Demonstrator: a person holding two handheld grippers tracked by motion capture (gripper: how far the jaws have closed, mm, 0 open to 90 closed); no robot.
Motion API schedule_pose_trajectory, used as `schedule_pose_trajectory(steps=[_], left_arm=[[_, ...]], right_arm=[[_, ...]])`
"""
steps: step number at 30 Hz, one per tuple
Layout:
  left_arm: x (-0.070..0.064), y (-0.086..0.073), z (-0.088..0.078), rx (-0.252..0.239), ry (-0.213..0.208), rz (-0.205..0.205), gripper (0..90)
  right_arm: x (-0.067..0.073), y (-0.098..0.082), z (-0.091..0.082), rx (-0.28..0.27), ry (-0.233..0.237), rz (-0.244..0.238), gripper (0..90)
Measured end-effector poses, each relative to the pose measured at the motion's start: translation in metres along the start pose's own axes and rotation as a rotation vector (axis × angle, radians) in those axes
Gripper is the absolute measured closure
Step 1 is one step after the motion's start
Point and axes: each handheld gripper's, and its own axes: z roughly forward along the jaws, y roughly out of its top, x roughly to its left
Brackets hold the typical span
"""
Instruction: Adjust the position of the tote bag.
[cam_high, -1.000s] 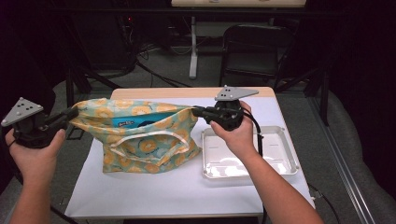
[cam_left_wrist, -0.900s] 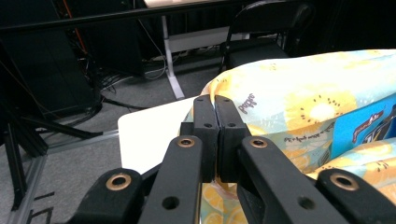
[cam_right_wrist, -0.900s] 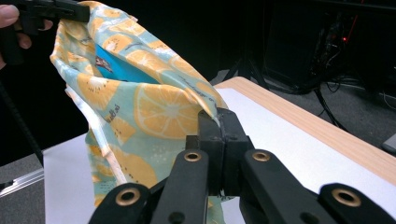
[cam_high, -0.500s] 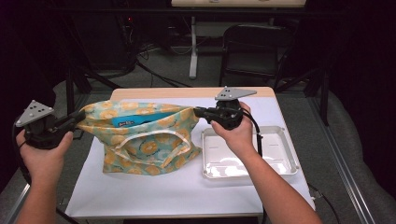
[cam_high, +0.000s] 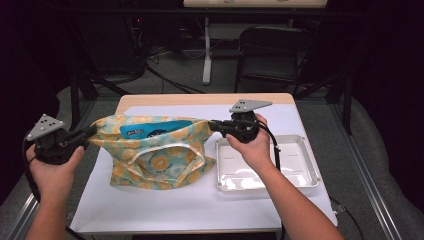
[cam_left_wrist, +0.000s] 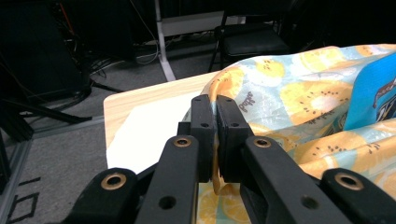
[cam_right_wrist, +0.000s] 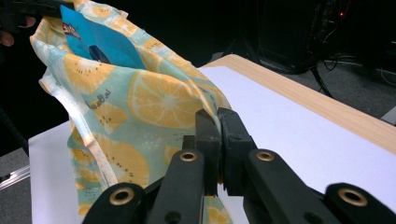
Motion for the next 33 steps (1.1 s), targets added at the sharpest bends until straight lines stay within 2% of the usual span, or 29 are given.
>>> schedule_pose_trajectory(steps=[14, 21, 25, 28, 33], left_arm=[[0.001, -0.022, 0.007, 0.026, -0.033, -0.045, 83.0], [-0.004, -0.032, 0.008, 0.004, -0.048, -0.071, 81.3], [-0.007, -0.037, 0.011, 0.009, -0.046, -0.068, 79.4], [-0.008, -0.039, 0.012, 0.015, -0.063, -0.072, 75.7], [-0.011, -0.046, 0.016, -0.02, -0.08, -0.102, 67.9]], right_arm=[[-0.001, -0.017, 0.007, 0.023, 0.015, 0.016, 84.6], [-0.001, -0.023, 0.009, 0.03, 0.021, 0.023, 82.6], [-0.001, -0.027, 0.009, 0.029, 0.027, 0.025, 79.8], [-0.001, -0.03, 0.009, 0.018, 0.028, 0.033, 76.1], [0.002, -0.033, 0.01, 0.012, 0.021, 0.011, 66.8]])
